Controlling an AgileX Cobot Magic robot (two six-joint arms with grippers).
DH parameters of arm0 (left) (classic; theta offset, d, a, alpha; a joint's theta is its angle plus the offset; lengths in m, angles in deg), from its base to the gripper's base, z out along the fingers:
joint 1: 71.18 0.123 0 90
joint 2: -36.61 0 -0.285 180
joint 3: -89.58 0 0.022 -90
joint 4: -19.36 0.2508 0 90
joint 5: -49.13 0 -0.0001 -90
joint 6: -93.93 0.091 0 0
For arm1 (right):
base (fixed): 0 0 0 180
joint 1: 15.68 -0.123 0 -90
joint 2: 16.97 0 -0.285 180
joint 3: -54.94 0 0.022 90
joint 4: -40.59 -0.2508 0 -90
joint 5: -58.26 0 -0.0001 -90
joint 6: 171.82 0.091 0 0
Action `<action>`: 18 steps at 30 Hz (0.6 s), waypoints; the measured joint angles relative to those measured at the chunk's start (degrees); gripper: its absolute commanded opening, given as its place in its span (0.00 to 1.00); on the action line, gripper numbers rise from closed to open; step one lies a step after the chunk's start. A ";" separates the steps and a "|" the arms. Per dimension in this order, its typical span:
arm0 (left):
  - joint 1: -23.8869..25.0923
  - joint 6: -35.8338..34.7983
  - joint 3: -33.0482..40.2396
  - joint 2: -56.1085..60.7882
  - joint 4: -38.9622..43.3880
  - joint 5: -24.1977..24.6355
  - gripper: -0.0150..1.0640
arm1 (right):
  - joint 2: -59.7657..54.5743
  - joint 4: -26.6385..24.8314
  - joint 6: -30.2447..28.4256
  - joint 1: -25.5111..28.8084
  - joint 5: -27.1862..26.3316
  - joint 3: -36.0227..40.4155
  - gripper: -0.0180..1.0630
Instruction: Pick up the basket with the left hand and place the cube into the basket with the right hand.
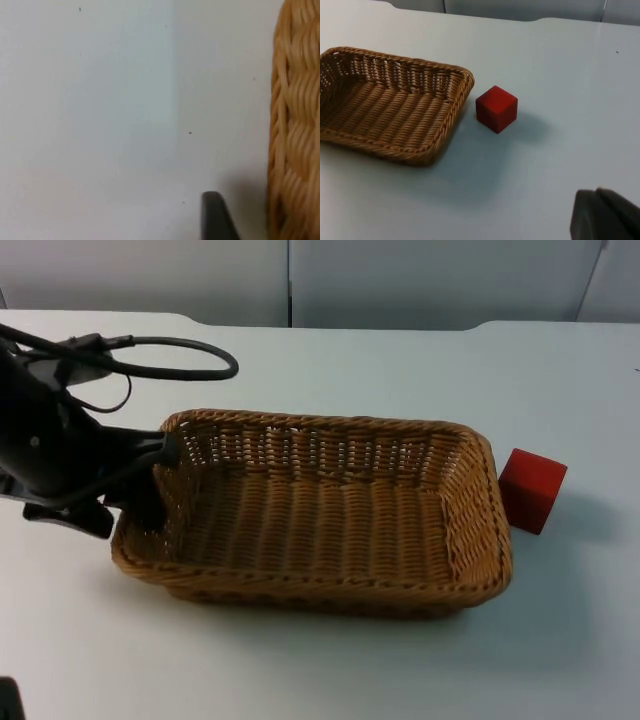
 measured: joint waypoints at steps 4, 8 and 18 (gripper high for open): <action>0.00 1.27 0.00 -0.12 -2.65 -1.47 0.01 | 0.00 0.00 0.00 0.00 0.00 0.00 0.01; 0.00 1.39 0.00 -0.34 -5.08 -2.67 0.01 | 0.00 0.00 0.00 0.00 0.00 0.00 0.01; 0.00 1.39 0.00 -0.32 -8.05 -2.22 0.01 | 0.00 0.00 0.00 0.00 0.00 0.00 0.01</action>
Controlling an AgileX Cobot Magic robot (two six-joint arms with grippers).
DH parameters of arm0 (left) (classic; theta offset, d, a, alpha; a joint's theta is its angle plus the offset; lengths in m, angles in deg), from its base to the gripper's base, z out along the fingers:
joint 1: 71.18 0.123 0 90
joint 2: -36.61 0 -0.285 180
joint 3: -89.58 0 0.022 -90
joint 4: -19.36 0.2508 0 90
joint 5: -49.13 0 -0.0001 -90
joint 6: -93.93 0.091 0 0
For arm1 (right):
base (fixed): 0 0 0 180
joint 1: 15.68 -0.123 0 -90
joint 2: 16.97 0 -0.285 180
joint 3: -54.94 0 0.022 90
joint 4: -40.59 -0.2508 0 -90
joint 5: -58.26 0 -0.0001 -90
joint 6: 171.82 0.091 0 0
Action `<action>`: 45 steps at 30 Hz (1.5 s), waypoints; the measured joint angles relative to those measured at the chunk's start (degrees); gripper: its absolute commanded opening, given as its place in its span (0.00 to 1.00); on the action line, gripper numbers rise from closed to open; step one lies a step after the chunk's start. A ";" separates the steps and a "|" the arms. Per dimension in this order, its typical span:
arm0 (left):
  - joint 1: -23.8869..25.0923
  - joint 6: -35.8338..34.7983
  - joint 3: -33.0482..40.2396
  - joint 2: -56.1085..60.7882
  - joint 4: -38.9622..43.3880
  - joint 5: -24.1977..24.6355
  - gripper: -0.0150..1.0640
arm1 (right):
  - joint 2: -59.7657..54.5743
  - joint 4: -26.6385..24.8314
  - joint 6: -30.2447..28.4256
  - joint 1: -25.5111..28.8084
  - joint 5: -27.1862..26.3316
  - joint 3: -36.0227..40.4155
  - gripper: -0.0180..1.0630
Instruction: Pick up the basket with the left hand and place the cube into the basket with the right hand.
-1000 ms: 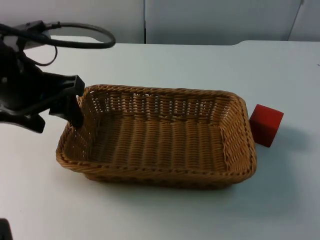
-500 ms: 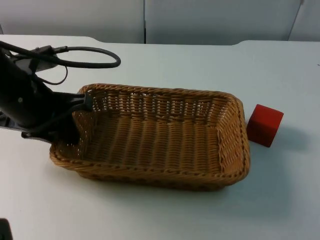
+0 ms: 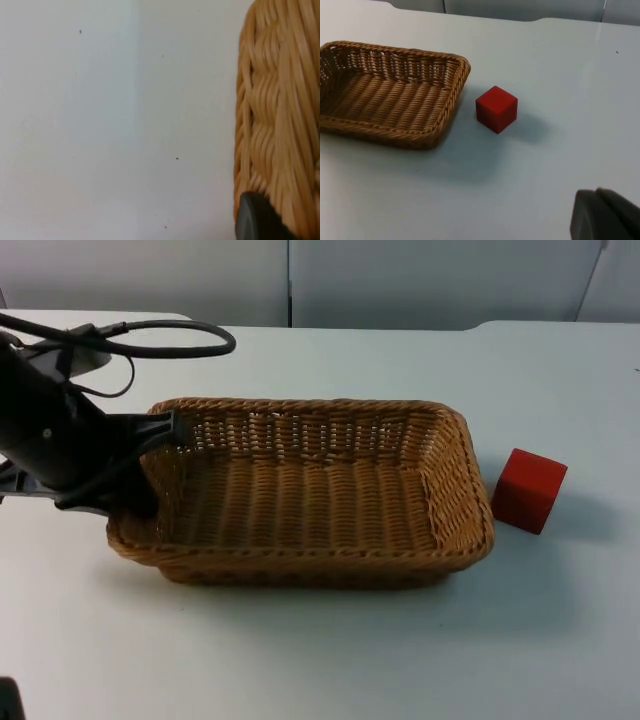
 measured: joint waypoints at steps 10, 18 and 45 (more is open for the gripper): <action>0.24 -0.85 0.00 8.34 0.00 1.77 0.01 | 0.00 0.00 0.00 0.00 0.00 0.00 0.01; 1.07 -2.64 0.00 11.08 0.12 6.41 0.01 | 0.00 0.00 0.00 0.00 0.00 0.00 0.01; 2.50 -3.09 0.00 12.64 0.90 9.89 0.01 | -0.10 0.00 0.00 0.00 0.00 0.00 0.01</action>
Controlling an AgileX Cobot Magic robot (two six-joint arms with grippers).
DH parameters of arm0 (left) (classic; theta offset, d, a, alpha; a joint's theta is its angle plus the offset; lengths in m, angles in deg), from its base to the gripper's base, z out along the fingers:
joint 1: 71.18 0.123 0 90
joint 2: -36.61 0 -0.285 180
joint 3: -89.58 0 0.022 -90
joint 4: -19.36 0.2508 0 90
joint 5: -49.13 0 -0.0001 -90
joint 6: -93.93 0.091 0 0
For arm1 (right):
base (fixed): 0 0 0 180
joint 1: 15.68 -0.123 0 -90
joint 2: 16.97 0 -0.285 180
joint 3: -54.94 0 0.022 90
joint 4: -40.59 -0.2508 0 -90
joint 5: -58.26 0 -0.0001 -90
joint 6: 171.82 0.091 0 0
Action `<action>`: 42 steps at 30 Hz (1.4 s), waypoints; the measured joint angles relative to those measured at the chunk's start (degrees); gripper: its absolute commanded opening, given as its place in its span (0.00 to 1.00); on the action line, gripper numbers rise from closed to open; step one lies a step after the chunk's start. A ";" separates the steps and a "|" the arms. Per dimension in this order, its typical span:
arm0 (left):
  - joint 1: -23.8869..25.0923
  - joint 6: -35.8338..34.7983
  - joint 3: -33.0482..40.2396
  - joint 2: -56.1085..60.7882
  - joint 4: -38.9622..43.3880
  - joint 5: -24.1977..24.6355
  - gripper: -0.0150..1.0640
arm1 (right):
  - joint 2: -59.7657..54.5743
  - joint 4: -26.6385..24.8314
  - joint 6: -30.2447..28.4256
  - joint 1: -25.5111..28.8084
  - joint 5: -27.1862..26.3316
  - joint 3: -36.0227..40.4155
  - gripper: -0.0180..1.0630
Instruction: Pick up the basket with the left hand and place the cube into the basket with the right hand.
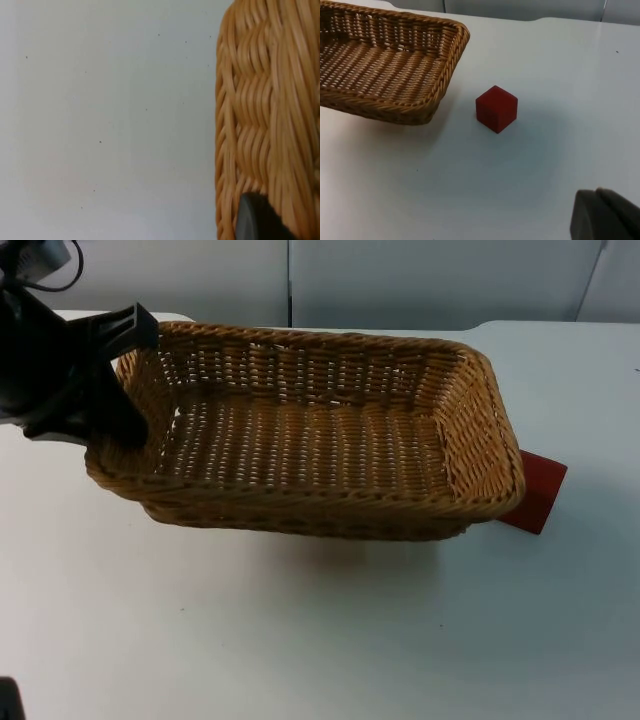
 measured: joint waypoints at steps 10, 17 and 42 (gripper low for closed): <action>0.00 0.00 0.00 0.00 0.00 0.00 0.01 | 0.00 0.00 0.00 0.00 0.00 0.00 0.01; 0.00 0.00 0.00 0.00 0.00 0.00 0.01 | 0.00 0.00 0.00 0.00 0.00 0.00 0.01; 0.00 0.00 0.00 0.00 -0.13 5.66 0.01 | -7.07 8.75 6.44 0.00 -0.14 -5.85 0.02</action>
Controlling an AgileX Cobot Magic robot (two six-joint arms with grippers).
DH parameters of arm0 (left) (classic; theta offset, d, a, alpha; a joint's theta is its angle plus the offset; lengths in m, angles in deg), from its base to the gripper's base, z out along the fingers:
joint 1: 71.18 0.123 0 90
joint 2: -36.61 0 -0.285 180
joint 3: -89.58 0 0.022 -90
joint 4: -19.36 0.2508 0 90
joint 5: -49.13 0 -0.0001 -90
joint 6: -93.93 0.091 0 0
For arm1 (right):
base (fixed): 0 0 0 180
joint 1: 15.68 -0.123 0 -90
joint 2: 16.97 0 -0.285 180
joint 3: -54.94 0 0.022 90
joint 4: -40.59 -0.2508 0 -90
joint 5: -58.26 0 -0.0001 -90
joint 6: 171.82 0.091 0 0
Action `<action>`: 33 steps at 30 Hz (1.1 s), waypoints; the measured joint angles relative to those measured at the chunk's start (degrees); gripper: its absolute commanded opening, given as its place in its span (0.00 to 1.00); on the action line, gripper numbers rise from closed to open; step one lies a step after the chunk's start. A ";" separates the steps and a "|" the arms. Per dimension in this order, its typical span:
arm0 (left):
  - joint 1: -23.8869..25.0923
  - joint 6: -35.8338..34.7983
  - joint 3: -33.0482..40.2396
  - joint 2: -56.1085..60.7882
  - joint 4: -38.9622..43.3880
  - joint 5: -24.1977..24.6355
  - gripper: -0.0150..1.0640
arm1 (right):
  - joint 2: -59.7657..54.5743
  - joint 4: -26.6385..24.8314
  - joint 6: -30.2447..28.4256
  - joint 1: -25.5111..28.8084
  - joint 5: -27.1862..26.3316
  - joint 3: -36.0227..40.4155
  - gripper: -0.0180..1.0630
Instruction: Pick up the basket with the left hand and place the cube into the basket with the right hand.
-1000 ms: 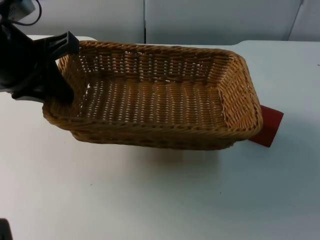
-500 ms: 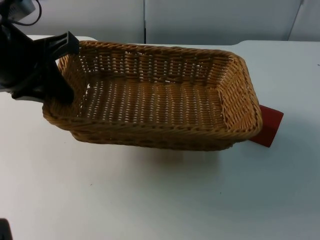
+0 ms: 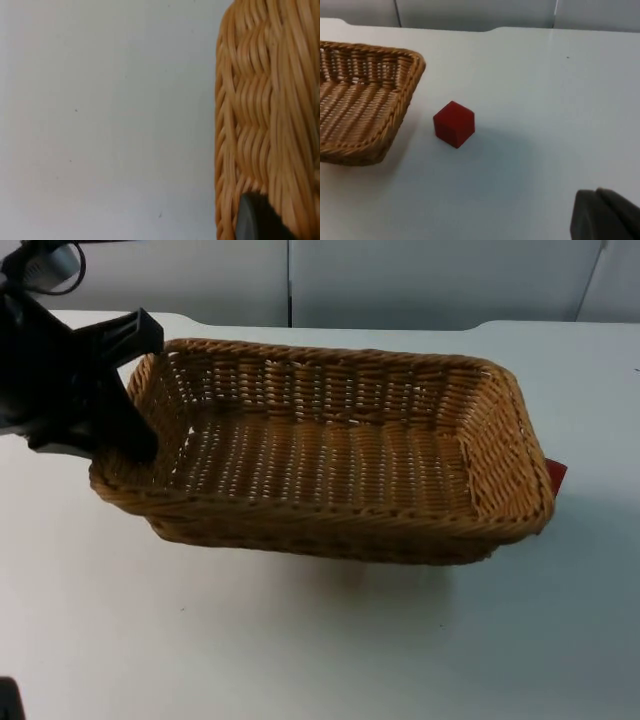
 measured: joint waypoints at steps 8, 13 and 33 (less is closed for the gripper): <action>0.00 0.00 0.00 0.00 -0.36 1.29 0.01 | -26.07 12.03 0.07 0.00 4.44 -21.92 0.02; 0.00 0.21 0.00 0.00 -0.40 1.05 0.01 | -41.61 9.96 -3.01 0.00 6.40 -36.48 0.02; 6.55 2.96 0.00 0.00 -0.50 1.83 0.01 | -80.98 -22.68 -23.20 11.70 7.80 -44.22 0.02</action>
